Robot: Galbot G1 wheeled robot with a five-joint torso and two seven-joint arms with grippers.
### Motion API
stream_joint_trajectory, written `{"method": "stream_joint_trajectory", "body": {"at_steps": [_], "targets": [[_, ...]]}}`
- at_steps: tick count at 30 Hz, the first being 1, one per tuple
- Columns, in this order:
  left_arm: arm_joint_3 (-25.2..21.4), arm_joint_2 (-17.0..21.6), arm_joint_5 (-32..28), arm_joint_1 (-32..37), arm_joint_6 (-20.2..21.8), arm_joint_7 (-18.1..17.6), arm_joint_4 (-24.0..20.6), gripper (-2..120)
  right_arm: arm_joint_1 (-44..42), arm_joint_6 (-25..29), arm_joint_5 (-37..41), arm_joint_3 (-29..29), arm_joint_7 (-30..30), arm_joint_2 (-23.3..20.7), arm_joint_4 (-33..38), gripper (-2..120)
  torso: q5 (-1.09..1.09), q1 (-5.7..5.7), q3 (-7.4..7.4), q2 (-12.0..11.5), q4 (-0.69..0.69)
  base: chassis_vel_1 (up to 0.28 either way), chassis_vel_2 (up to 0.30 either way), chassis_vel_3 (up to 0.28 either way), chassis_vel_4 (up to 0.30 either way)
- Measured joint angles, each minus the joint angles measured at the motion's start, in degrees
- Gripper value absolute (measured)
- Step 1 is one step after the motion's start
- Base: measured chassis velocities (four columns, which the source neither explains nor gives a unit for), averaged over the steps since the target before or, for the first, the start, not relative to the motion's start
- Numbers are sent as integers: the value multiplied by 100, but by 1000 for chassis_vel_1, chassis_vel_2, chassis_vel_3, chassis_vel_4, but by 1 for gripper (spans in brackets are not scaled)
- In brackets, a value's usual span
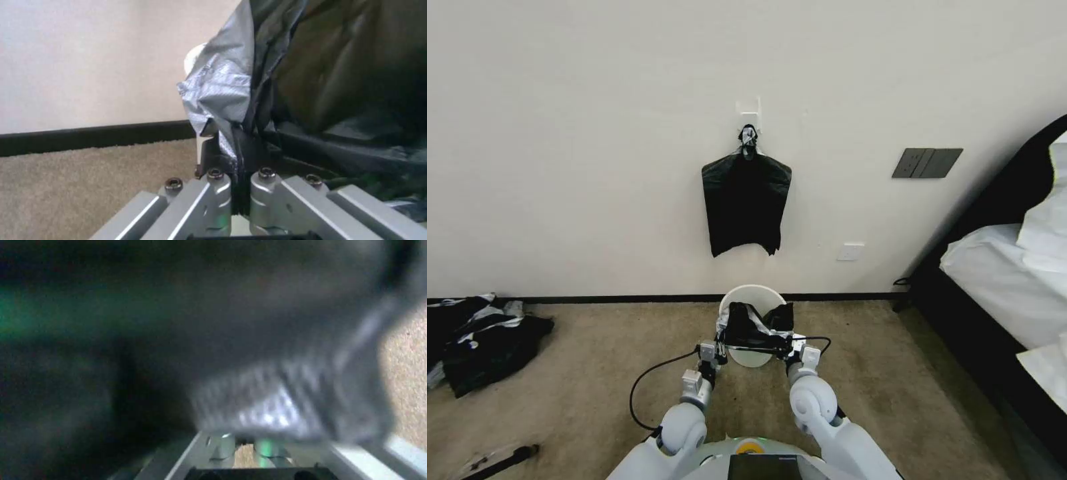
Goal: Place a trash bag onto the trash bin.
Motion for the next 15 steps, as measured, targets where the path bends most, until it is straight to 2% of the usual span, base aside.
{"method": "stream_joint_trajectory", "body": {"at_steps": [3,11,13,15], "targets": [[7,-72,27,-141,-22,2,197,0,55,43,-54,-29,-18,20,-87,0,0,0,0,0,0,0,0,0,0],[25,-132,58,-206,-24,11,317,0,45,15,-62,-72,-50,-20,-121,0,0,0,0,0,0,0,0,0,0],[19,-86,58,-158,-15,7,253,0,3,-6,-62,-78,-66,-69,-71,10,-1,0,0,0,0,0,0,0,0],[14,-59,58,-134,-11,7,218,1,-14,-14,-64,-78,-72,-88,-47,14,-1,0,0,0,-1,0,0,0,0]]}}
